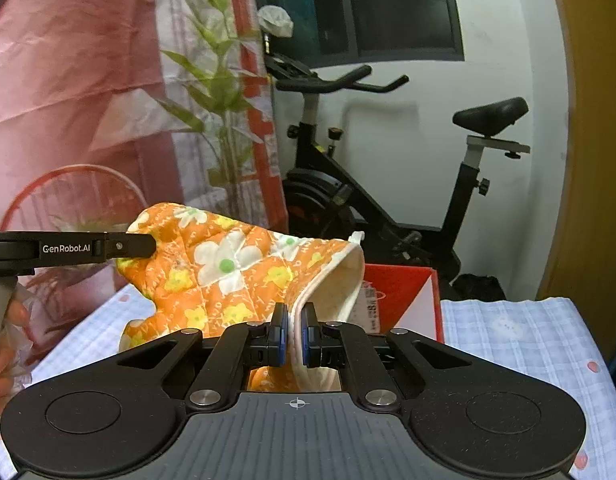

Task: Organize soft objects
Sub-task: 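Lift the orange floral pillow with the left tool over the red box, then open the left tool to drop the pillow into the box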

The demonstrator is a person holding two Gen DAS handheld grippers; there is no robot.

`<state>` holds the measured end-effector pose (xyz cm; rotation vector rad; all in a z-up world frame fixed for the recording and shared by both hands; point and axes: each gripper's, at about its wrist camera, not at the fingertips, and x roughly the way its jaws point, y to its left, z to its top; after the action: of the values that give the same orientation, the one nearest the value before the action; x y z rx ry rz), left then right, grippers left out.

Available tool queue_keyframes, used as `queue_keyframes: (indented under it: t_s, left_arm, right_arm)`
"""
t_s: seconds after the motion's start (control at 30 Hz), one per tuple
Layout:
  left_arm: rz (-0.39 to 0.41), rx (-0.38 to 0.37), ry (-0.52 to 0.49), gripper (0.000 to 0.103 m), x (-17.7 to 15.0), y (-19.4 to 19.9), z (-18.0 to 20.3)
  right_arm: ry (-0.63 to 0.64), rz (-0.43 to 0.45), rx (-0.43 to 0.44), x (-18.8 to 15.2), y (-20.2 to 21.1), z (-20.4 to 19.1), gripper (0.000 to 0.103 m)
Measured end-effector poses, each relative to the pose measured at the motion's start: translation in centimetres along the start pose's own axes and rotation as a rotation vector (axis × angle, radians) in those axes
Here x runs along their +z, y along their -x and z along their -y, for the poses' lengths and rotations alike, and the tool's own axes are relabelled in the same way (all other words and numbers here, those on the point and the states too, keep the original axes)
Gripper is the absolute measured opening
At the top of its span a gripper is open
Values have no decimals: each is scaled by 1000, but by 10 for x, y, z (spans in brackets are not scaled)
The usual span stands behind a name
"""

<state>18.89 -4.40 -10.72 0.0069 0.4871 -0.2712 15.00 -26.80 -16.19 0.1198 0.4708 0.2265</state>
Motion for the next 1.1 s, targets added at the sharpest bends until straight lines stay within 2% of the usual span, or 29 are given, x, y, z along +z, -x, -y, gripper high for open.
queue_keyframes:
  t_s: [0.27, 0.43, 0.63, 0.7, 0.73, 0.77, 0.83, 1.1]
  left_arm:
    - [-145, -4, -15, 14, -12, -57, -4]
    - [-218, -30, -59, 15, -23, -69, -3]
    - [-261, -47, -51, 16, -31, -77, -7]
    - [-263, -48, -55, 19, -32, -76, -5]
    - [-264, -50, -55, 27, -32, -75, -5]
    - [-264, -50, -54, 39, -32, -74, -6]
    - [-254, -48, -49, 50, -29, -70, -6]
    - [-243, -51, -51, 51, -27, -42, -9]
  right_arm:
    - [9, -104, -35, -10, -54, 14, 6]
    - [-41, -171, -36, -26, -71, 24, 7]
    - [-49, -214, -43, -36, -79, 24, 7]
    - [-50, -222, -49, -37, -80, 24, 11]
    - [-52, -225, -54, -38, -80, 25, 14]
    - [-55, -226, -58, -38, -80, 25, 15]
    - [-57, -235, -60, -38, -78, 26, 23]
    - [-53, -213, -77, -36, -55, 21, 28]
